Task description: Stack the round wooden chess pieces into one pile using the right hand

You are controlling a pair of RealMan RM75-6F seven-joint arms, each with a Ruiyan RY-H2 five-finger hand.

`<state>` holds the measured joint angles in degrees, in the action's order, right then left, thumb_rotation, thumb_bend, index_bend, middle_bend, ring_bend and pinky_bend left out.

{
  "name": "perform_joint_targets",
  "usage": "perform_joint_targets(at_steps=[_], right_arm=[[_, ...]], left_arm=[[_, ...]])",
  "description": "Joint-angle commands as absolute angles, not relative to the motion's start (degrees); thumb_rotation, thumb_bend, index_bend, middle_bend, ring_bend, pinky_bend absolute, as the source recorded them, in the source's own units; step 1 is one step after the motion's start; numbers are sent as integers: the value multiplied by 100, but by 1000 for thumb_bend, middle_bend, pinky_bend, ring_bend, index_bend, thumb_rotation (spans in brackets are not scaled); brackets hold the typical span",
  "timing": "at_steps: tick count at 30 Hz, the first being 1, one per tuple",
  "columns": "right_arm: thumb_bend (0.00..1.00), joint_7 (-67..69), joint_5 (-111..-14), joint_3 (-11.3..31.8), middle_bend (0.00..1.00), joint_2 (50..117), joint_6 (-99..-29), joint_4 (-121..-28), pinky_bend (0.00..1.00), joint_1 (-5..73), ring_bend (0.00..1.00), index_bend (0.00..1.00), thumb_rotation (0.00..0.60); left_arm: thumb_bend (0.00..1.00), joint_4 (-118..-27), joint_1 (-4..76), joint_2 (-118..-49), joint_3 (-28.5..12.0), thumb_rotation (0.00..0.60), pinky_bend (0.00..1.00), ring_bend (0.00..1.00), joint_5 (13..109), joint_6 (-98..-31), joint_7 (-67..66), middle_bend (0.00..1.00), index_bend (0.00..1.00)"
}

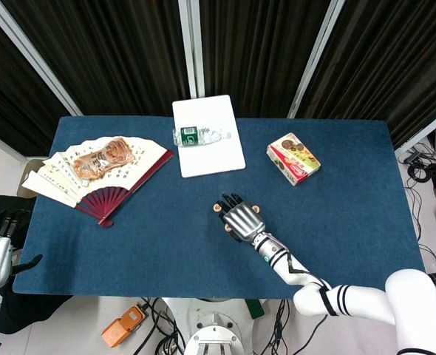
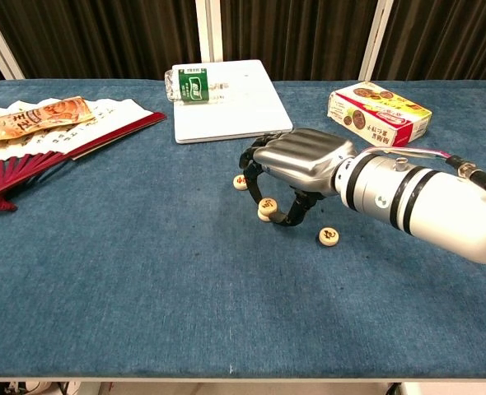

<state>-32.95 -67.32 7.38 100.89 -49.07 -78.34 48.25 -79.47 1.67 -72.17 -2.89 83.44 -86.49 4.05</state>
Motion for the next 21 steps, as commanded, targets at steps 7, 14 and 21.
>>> perform_joint_targets(at_steps=[7, 14, 21], right_arm=[[516, -3333, -6691, 688, 193, 10085, -4929, -7837, 163, 4836, 131, 504, 600], [516, -3304, -6690, 665, 193, 10061, -4961, -7865, 163, 4833, 131, 470, 600], [516, -3187, -6813, 637, 193, 9982, -5095, -7989, 163, 4782, 131, 450, 600]], left_arm=[[0, -7938, 166, -7222, -287, 600, 1, 72, 8326, -8625, 420, 118, 147], [0, -7941, 182, -7230, -291, 600, 1, 72, 8334, -8609, 413, 118, 147], [0, -7942, 170, -7223, -294, 600, 1, 72, 8321, -8623, 409, 118, 147]])
